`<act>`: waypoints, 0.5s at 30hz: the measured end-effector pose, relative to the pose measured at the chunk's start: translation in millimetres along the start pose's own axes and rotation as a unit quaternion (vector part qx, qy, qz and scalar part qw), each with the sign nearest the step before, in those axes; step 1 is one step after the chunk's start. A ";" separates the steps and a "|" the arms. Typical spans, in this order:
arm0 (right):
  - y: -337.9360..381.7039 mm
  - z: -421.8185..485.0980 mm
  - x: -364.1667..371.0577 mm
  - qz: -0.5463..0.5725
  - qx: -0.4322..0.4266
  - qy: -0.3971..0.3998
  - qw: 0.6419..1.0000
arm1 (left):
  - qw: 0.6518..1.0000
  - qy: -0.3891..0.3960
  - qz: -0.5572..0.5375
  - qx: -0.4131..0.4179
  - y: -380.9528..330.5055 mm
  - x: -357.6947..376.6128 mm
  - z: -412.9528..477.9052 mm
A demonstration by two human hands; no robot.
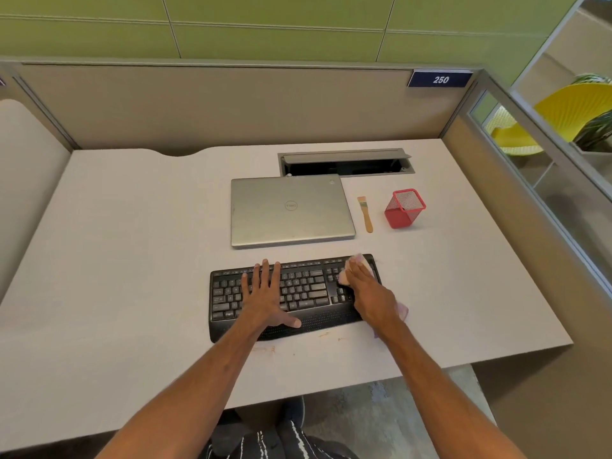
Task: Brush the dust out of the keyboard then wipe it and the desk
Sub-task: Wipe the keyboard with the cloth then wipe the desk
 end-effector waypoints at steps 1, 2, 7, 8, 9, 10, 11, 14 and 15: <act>-0.5 -6.7 3.7 0.007 -0.005 -0.009 1.000 | 1.000 -0.001 -0.001 0.001 -0.2 -0.1 -0.3; -1.1 -12.8 9.3 0.012 -0.011 -0.012 1.000 | 1.000 -0.002 -0.003 0.002 0.1 -0.1 -0.6; -16.8 -14.9 35.5 -0.016 -0.011 -0.011 1.000 | 1.000 0.002 -0.004 0.001 -0.7 -0.9 0.2; -17.6 -10.3 32.9 -0.014 -0.005 -0.011 1.000 | 1.000 0.004 -0.003 0.000 -0.8 -0.9 0.6; -17.0 -5.4 28.7 -0.010 0.001 -0.012 1.000 | 1.000 0.004 -0.002 -0.001 -0.7 -0.9 0.7; -15.5 -0.6 22.7 -0.005 0.007 -0.015 1.000 | 1.000 0.003 -0.001 -0.003 -0.5 -0.6 0.6; -14.9 4.3 16.1 0.001 0.014 -0.019 1.000 | 1.000 0.003 0.000 -0.004 -0.6 -0.9 0.0; -26.9 18.4 -2.0 0.050 0.052 -0.026 0.997 | 1.000 0.000 0.003 -0.007 0.2 -1.5 -0.6; -33.4 23.1 -6.1 0.069 0.067 -0.024 0.995 | 1.000 -0.003 0.005 -0.008 0.7 -1.8 -1.1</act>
Point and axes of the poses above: each hand's wrist, its own z-axis towards the middle knuckle, its own x-axis out of the palm, y = z × x, the point moved 9 cm from there along z, towards the middle knuckle, and after that the axes turned 11 degrees about y, right-handed, at the moved point
